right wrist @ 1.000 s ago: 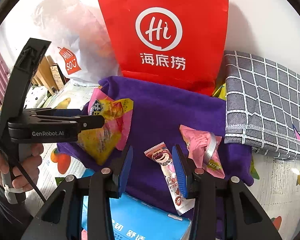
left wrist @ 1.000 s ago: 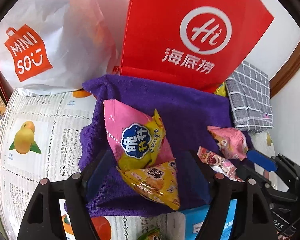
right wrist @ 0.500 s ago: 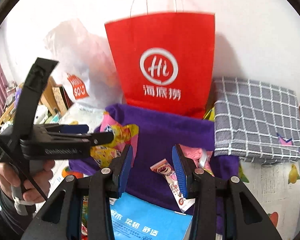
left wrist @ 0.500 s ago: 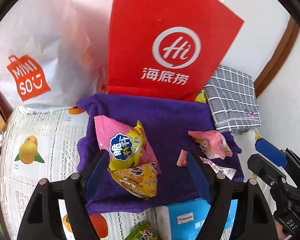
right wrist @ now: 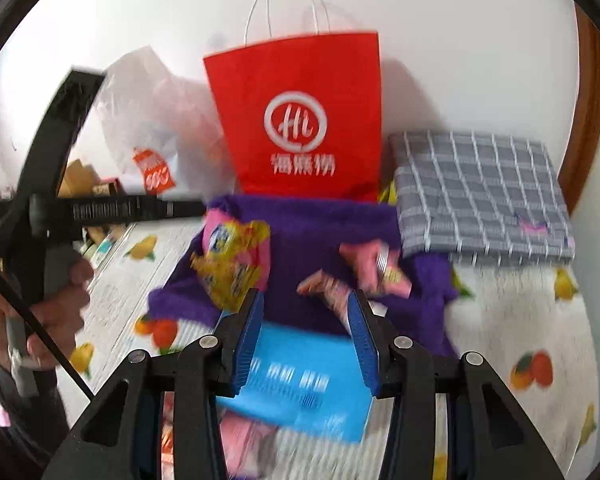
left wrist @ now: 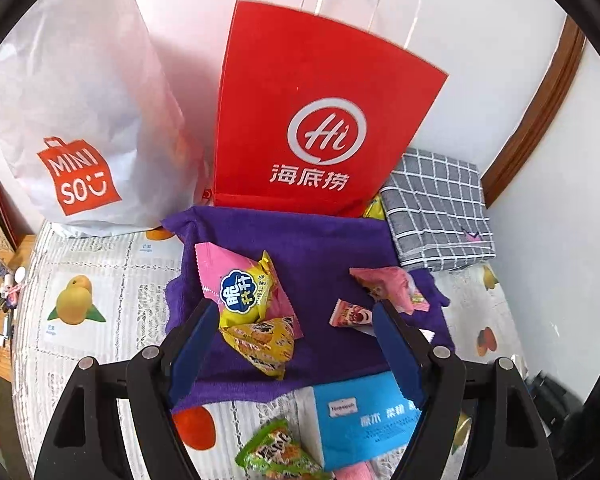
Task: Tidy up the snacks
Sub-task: 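Withdraw both open tools from the towel back toward the snack pile, then grasp the pink peach-printed packet with right tool while left tool approaches green snack bag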
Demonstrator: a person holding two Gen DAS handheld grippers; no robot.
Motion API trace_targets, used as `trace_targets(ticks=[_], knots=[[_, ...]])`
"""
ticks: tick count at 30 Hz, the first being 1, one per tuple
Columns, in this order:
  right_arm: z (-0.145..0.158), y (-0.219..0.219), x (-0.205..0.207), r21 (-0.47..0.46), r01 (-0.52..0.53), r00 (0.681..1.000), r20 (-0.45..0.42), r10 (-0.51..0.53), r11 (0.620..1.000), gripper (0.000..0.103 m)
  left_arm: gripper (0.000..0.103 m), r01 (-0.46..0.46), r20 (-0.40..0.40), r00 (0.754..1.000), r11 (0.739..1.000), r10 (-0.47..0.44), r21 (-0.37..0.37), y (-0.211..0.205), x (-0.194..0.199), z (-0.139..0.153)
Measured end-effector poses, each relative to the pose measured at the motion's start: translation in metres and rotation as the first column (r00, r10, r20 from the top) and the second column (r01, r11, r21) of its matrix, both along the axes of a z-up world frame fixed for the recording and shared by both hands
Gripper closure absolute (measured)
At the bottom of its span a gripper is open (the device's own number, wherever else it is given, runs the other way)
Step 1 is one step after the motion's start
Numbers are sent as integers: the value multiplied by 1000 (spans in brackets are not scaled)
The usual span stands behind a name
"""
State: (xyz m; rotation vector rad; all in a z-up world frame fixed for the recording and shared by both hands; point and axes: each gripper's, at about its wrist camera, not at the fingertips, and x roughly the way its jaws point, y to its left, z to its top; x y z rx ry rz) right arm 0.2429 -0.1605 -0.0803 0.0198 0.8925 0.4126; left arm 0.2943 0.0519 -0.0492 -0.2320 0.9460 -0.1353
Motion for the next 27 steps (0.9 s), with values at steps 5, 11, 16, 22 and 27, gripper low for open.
trace_targets(ticks=[5,11,16,22,27], knots=[[-6,8,-37,-14,-31,999,-14,31,999,59,26,6,27,1000,1000,-6,14,-2,-24,11],[-34,26,-69,-36,-74,996,-55,72,997,58,26,22,8,1000,999,-22,42,8,-64,-3],[-68,36,-72,-18,-67,986,-156,64,998,58,26,-14,-17,1000,998,15,57,32,-96,-18],[-97,50,-65,5,-52,965,-259,51,999,58,26,-48,-36,998,997,50,63,55,-125,-30],[-116,60,-64,-69,-45,960,-278,25,997,56,26,-35,-37,999,996,38,79,57,-143,-34]])
